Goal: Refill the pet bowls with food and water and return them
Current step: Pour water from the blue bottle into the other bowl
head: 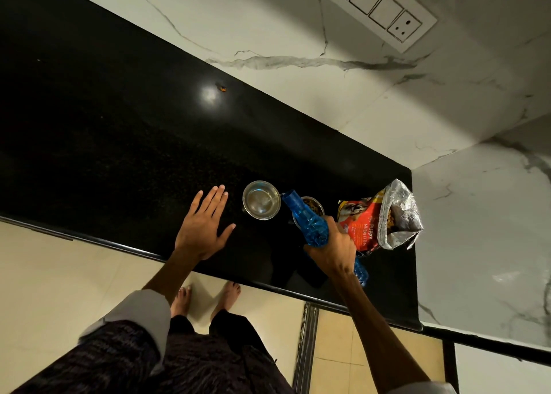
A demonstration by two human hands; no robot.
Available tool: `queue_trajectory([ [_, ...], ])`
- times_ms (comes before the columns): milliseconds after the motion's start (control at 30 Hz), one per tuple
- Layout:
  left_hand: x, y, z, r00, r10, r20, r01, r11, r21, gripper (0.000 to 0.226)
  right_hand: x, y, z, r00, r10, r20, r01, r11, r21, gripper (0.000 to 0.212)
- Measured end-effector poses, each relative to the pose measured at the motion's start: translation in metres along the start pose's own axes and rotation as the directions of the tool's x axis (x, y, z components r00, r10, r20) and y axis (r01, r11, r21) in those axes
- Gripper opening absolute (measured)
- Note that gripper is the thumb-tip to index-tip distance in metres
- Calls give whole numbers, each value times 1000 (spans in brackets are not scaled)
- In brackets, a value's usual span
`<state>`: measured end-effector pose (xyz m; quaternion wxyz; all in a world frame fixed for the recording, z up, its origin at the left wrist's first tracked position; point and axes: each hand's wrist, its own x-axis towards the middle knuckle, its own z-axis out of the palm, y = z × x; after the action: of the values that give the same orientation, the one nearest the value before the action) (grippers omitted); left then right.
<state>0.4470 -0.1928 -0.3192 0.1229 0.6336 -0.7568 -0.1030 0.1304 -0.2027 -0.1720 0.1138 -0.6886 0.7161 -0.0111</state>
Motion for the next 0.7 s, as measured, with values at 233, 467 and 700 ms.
queue_trajectory([
  [233, 0, -1, 1, 1000, 3, -12, -3, 1000, -8, 83, -3, -4, -4, 1000, -2, -6, 2, 1000, 15, 76],
  [467, 0, 0, 1, 1000, 15, -12, -15, 1000, 2, 82, -5, -13, -7, 998, -10, -54, 16, 995, 99, 78],
  [700, 1, 0, -3, 999, 12, 39, -12, 1000, -11, 81, -5, -30, -9, 996, -7, -87, 26, 976, 215, 83],
])
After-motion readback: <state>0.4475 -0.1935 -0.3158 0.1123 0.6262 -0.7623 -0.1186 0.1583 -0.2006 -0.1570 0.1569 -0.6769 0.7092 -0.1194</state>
